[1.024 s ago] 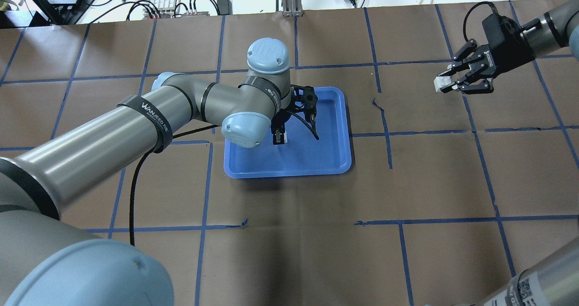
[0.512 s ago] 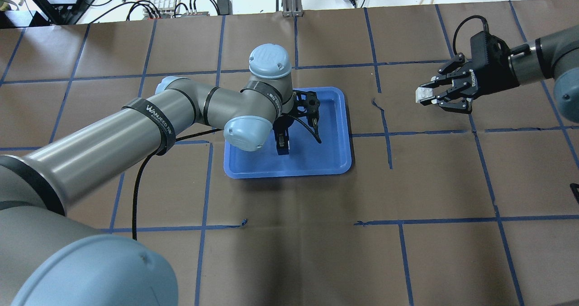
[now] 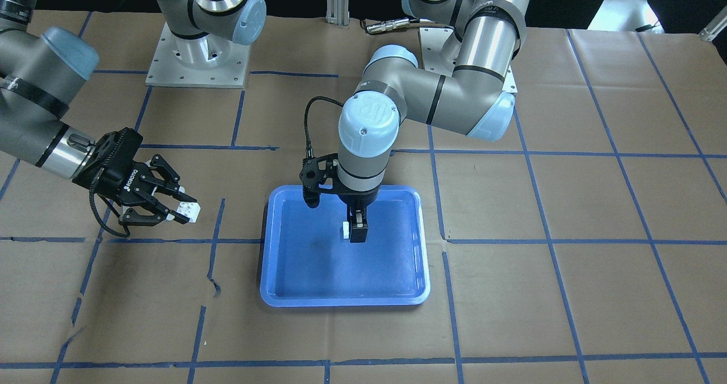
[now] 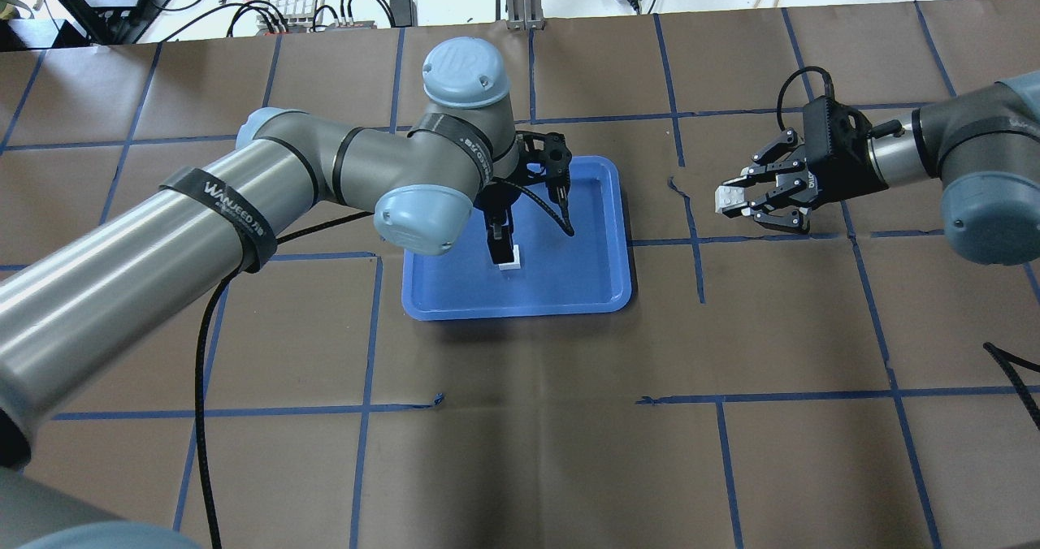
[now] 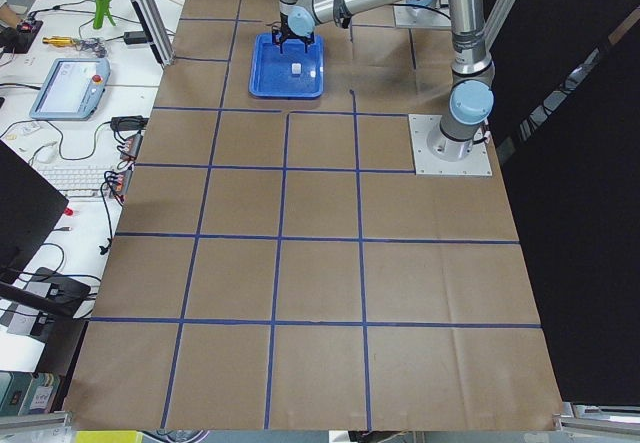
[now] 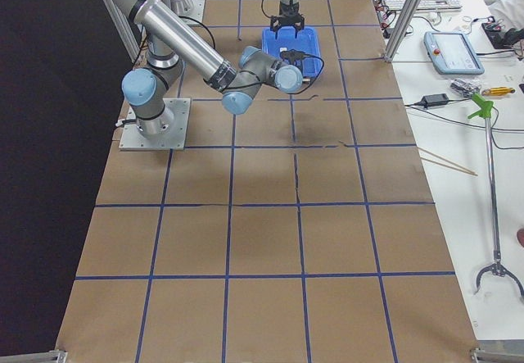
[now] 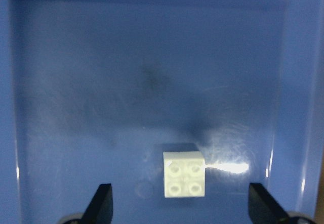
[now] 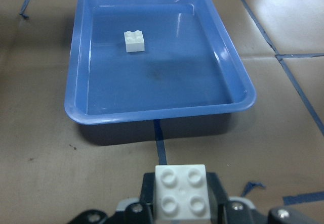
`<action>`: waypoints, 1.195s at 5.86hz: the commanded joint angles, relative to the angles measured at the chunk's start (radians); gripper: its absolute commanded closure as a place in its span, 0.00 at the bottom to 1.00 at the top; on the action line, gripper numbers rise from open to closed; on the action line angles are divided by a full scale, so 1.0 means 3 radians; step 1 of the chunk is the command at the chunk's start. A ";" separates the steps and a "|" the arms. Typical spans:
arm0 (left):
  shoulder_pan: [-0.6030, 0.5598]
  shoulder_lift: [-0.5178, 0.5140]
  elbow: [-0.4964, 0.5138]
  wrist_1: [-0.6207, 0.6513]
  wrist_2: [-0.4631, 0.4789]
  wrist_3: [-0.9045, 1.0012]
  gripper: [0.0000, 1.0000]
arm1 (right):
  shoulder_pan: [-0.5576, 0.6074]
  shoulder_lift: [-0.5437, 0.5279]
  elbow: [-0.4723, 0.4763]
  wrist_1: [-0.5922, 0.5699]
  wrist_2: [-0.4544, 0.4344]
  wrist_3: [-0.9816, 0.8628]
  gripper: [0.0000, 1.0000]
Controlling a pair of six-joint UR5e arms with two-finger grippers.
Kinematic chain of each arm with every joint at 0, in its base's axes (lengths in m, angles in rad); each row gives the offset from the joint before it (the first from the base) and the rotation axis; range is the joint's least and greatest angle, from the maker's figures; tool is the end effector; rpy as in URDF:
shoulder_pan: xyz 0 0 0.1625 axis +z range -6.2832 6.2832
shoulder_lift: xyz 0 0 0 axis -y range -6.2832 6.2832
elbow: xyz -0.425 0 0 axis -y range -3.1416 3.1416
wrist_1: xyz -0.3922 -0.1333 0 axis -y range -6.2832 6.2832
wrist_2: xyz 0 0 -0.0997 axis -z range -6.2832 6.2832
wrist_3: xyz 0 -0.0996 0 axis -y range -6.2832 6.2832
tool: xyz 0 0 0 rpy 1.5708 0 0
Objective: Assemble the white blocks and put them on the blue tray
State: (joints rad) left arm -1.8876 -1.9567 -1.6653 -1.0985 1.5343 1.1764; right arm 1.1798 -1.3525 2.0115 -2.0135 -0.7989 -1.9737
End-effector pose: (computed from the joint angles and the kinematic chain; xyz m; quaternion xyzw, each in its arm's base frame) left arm -0.3191 -0.5338 0.2747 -0.6790 -0.7339 0.0039 0.0183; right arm 0.0029 -0.5249 0.2462 -0.6266 0.6763 -0.3085 0.2343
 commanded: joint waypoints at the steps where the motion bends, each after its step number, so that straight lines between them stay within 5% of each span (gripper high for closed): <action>1: 0.0211 0.0461 0.0023 -0.0621 -0.0001 -0.0010 0.06 | 0.0432 0.0080 -0.0001 -0.0033 -0.0006 0.0008 0.70; 3: 0.0589 0.1115 0.0013 -0.1183 -0.0011 -0.0096 0.05 | 0.0775 0.0238 -0.0032 -0.0226 0.0019 0.0155 0.68; 7: 0.0785 0.1449 -0.0032 -0.1350 0.0161 -0.2288 0.02 | 0.1481 0.0887 -0.0385 -0.1403 0.0030 0.1578 0.68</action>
State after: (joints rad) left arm -1.6565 -1.5484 -1.6707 -1.5020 1.5573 0.6715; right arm 1.5766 -1.1351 1.9073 -2.3196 -0.7892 -1.6301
